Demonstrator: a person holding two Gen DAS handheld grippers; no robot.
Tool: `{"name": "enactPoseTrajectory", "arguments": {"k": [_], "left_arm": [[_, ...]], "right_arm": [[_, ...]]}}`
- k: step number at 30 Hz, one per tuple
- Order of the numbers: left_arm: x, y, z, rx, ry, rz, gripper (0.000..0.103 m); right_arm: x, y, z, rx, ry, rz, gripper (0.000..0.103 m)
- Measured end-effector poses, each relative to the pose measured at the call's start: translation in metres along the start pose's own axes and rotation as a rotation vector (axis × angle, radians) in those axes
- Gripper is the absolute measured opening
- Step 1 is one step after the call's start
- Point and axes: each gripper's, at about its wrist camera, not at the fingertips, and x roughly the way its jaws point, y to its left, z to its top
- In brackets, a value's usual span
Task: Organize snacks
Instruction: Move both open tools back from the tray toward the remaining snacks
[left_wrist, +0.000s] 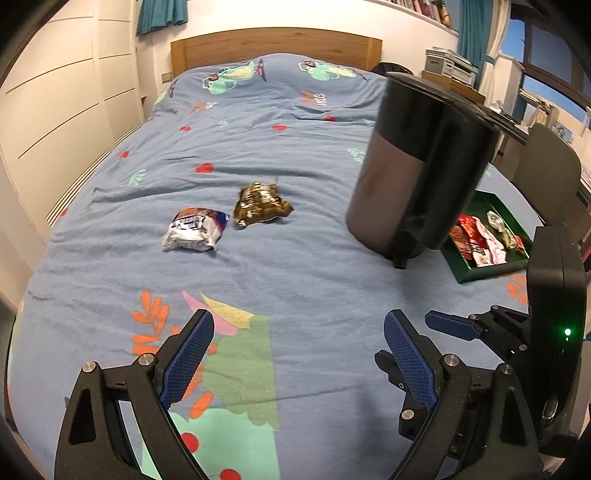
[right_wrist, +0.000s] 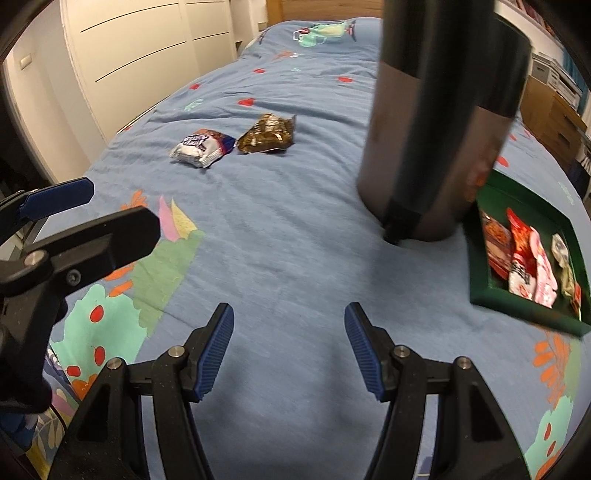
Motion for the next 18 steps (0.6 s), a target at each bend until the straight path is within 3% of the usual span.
{"name": "enactPoseTrajectory", "arguments": {"k": [13,18], "left_arm": [[0.023,0.049,0.000,-0.070,0.015,0.046,0.091],[0.037,0.095,0.002,-0.154,0.020,0.094,0.091]], "right_arm": [[0.030,0.029,0.029,-0.074,0.009,0.024,0.103],[0.043,0.038,0.050,-0.101,-0.003,0.032,0.103]]}}
